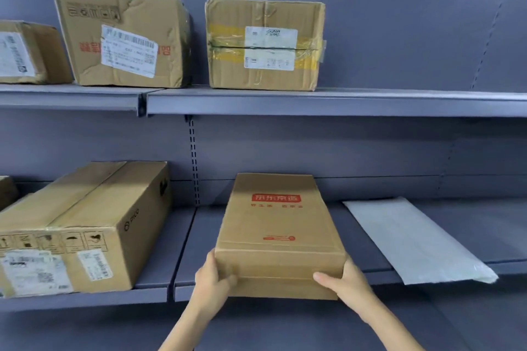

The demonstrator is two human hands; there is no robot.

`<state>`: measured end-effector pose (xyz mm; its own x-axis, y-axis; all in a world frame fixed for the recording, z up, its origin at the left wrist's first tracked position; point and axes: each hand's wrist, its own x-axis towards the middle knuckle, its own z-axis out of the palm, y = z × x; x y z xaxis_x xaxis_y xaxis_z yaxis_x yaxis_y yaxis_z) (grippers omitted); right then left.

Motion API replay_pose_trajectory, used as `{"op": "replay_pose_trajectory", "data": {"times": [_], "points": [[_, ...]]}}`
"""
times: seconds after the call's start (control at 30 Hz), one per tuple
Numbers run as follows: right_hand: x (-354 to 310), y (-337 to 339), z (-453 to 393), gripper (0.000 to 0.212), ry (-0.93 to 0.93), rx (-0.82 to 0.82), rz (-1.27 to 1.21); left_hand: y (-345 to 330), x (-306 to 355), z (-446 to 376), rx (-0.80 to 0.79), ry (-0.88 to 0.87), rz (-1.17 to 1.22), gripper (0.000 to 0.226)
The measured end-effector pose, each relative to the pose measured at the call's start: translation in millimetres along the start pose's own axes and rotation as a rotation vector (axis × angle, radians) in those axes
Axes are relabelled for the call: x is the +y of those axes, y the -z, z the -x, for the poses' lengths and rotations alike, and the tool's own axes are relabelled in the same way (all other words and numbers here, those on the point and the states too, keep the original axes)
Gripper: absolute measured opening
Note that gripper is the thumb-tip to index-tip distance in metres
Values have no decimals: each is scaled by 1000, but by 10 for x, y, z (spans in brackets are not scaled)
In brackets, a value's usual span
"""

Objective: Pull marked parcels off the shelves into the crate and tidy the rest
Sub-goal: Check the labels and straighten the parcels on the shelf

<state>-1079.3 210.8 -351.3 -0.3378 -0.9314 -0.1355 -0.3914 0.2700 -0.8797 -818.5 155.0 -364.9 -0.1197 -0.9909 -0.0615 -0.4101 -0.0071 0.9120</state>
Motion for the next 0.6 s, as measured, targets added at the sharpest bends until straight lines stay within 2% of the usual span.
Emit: {"op": "replay_pose_trajectory", "data": {"times": [0.17,0.33,0.43,0.6], "points": [[-80,25,70,59,110,74,-86,154,243,115,40,-123,165,53],[-326,2,207,47,180,142,-224,539,733,198,129,-382,100,74],[-347,-153,356,45,140,35,-478,707,1022,245,221,-542,1,64],[-223,-488,585,39,-85,-325,-1008,771,1254,375,328,-715,-13,55]]}}
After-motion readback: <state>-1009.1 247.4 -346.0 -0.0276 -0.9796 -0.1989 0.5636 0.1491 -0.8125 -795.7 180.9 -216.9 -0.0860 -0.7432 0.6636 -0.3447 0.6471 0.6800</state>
